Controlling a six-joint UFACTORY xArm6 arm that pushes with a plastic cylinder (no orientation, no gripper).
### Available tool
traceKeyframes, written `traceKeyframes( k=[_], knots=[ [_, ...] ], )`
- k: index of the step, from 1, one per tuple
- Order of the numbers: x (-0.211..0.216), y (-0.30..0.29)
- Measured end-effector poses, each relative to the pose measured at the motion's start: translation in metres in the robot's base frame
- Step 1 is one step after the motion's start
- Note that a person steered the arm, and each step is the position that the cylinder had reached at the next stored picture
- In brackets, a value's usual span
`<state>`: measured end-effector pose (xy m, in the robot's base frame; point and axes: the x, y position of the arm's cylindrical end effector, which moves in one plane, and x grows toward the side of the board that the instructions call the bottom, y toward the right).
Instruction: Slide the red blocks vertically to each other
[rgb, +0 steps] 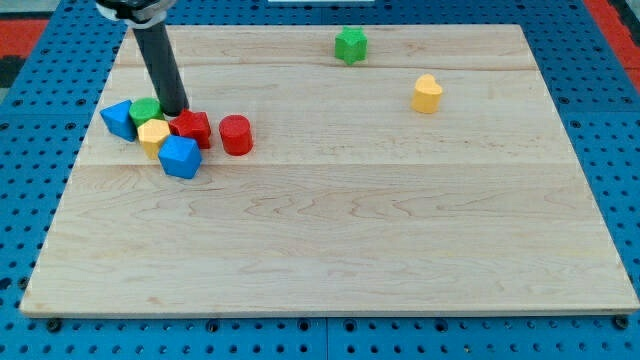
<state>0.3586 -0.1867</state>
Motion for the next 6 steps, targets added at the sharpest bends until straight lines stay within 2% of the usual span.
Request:
traceKeyframes(
  k=[2, 3, 4, 5, 6],
  knots=[
    [0.024, 0.028],
    [0.028, 0.073],
    [0.026, 0.08],
    [-0.004, 0.104],
    [0.028, 0.191]
  ],
)
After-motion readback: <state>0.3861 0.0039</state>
